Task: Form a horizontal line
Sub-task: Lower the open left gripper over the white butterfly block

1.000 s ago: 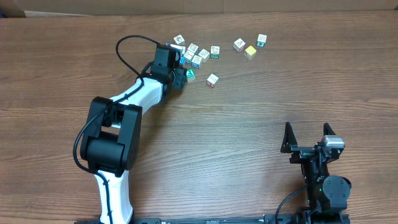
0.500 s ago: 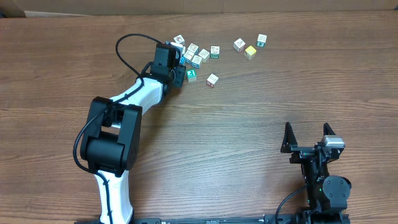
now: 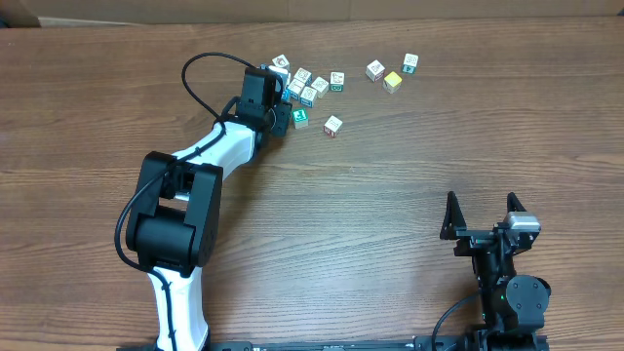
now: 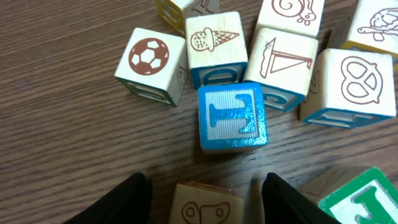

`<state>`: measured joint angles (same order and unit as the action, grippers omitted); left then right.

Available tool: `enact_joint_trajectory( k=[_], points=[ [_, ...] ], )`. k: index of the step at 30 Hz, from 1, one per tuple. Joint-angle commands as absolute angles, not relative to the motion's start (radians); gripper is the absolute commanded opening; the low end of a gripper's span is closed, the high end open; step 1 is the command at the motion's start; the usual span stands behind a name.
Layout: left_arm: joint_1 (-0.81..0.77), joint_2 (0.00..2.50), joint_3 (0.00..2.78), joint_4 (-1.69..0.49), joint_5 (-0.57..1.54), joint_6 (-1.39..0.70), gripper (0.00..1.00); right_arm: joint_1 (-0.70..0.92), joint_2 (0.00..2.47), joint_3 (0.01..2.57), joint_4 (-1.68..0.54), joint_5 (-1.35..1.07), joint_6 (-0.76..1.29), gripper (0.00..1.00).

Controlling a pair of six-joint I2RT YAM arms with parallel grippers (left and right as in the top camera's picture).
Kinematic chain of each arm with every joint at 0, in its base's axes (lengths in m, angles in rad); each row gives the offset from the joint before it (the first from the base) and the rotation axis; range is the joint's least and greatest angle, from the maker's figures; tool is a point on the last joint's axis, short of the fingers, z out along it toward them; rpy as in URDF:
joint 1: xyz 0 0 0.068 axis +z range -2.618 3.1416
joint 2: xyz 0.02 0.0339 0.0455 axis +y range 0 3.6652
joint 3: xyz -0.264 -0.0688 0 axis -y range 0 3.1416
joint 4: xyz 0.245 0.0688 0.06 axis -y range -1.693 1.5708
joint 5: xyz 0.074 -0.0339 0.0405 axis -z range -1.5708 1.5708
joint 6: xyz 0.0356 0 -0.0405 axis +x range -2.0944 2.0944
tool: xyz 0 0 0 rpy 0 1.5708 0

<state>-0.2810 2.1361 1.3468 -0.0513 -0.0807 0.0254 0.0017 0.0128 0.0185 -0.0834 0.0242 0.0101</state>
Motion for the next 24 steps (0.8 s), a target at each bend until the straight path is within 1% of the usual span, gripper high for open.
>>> enact_joint_trajectory(
  k=[1, 2, 3, 4, 10, 11, 13, 14, 16, 17, 20, 24],
  points=[
    [-0.282, 2.141, 1.348, -0.052, -0.046, 0.022, 0.65, 0.006, 0.003, 0.008, -0.082, 0.02, 0.006, 1.0],
    [-0.282, 2.141, 1.348, -0.052, -0.047, 0.022, 0.77, 0.006, 0.003, 0.008, -0.082, 0.02, 0.006, 1.0],
    [-0.282, 2.141, 1.348, -0.052, -0.047, 0.022, 0.93, 0.006, 0.003, 0.008, -0.082, 0.02, 0.006, 1.0],
    [-0.282, 2.141, 1.348, -0.052, -0.047, 0.022, 1.0, 0.006, 0.003, 0.008, -0.082, 0.02, 0.006, 1.0],
    [-0.281, 2.141, 1.348, -0.057, -0.048, 0.022, 1.0, 0.006, 0.003, 0.008, -0.082, 0.02, 0.006, 1.0],
    [-0.281, 2.141, 1.348, -0.057, -0.048, 0.022, 0.96, 0.006, 0.003, 0.008, -0.082, 0.02, 0.006, 1.0],
    [-0.28, 2.141, 1.348, -0.057, -0.052, 0.022, 0.78, 0.006, 0.003, 0.008, -0.082, 0.02, 0.006, 1.0],
    [-0.28, 2.141, 1.348, -0.057, -0.056, 0.022, 0.66, 0.006, 0.003, 0.008, -0.082, 0.02, 0.006, 1.0],
    [-0.28, 2.141, 1.348, -0.057, -0.059, 0.022, 0.52, 0.006, 0.003, 0.008, -0.082, 0.02, 0.006, 1.0],
    [-0.28, 2.141, 1.348, -0.057, -0.059, 0.022, 0.48, 0.006, 0.003, 0.008, -0.082, 0.02, 0.006, 1.0],
    [-0.28, 2.141, 1.348, -0.056, -0.059, 0.022, 0.46, 0.006, 0.003, 0.008, -0.082, 0.02, 0.006, 1.0],
    [-0.28, 2.141, 1.348, -0.055, -0.059, 0.022, 0.4, 0.006, 0.003, 0.008, -0.082, 0.02, 0.006, 1.0]
  ],
)
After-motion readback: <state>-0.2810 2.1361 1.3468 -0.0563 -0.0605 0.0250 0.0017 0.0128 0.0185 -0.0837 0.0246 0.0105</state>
